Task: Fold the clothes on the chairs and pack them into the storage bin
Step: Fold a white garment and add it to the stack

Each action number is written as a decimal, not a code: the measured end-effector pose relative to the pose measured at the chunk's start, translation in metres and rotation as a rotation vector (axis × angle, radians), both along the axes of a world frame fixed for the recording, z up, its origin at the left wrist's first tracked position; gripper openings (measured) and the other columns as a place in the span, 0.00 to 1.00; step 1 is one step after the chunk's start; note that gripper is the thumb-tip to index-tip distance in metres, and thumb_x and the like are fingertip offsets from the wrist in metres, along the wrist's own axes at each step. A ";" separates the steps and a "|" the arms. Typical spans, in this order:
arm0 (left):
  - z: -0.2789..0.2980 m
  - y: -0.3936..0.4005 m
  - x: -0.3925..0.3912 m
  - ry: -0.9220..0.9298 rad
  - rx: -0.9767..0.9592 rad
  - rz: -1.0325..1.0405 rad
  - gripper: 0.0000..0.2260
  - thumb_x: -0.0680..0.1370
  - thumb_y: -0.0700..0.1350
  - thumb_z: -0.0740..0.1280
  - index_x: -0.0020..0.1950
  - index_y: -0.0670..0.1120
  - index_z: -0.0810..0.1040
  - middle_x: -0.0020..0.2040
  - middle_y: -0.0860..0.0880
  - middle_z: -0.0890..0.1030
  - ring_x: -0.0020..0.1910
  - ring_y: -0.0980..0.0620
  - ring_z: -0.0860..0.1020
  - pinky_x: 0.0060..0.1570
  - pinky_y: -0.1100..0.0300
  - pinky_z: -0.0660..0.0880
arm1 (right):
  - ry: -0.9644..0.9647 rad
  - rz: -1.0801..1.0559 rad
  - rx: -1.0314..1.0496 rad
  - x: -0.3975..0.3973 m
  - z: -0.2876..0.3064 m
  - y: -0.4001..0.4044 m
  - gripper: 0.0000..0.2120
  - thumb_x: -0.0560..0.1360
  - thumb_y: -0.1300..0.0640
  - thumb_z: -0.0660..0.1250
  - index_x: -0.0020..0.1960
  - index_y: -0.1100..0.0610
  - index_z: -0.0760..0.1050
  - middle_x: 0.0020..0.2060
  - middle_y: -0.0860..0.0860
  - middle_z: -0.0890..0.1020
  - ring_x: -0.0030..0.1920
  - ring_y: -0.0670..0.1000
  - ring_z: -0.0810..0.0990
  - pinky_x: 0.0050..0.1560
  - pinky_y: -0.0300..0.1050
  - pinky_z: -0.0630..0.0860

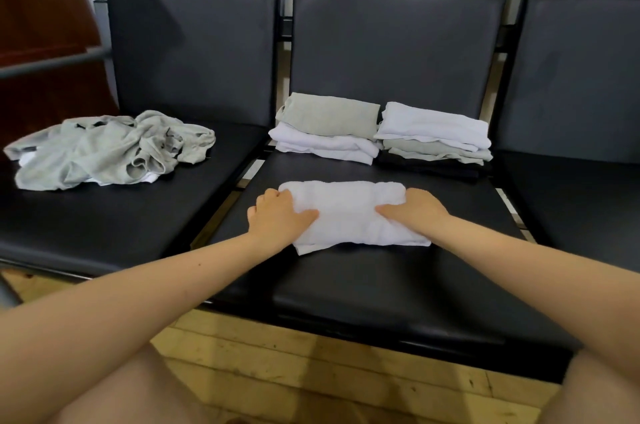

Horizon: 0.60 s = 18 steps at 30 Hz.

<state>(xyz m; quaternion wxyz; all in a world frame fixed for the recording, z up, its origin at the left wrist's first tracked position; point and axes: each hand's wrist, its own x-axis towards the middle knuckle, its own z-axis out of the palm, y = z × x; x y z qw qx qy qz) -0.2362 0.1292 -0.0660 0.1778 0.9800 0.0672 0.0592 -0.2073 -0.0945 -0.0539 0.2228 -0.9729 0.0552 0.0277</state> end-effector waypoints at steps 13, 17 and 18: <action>0.010 0.033 0.069 -0.212 -0.368 -0.111 0.20 0.78 0.48 0.64 0.67 0.40 0.68 0.62 0.43 0.76 0.60 0.43 0.74 0.51 0.57 0.68 | -0.215 -0.027 0.457 0.046 -0.008 0.035 0.17 0.79 0.57 0.59 0.63 0.66 0.64 0.54 0.57 0.74 0.52 0.56 0.74 0.48 0.46 0.70; 0.023 0.050 0.109 -0.311 -0.478 -0.018 0.18 0.77 0.44 0.65 0.65 0.43 0.70 0.60 0.42 0.75 0.55 0.44 0.75 0.49 0.57 0.70 | -0.221 -0.117 0.656 0.076 -0.005 0.046 0.25 0.77 0.59 0.63 0.71 0.62 0.61 0.64 0.57 0.72 0.59 0.56 0.73 0.53 0.43 0.68; 0.021 0.054 0.114 -0.319 -0.486 0.005 0.17 0.77 0.44 0.66 0.65 0.45 0.71 0.59 0.42 0.75 0.53 0.45 0.76 0.47 0.57 0.69 | -0.202 -0.107 0.600 0.081 -0.008 0.049 0.27 0.77 0.58 0.64 0.72 0.61 0.61 0.65 0.57 0.71 0.62 0.57 0.72 0.53 0.42 0.67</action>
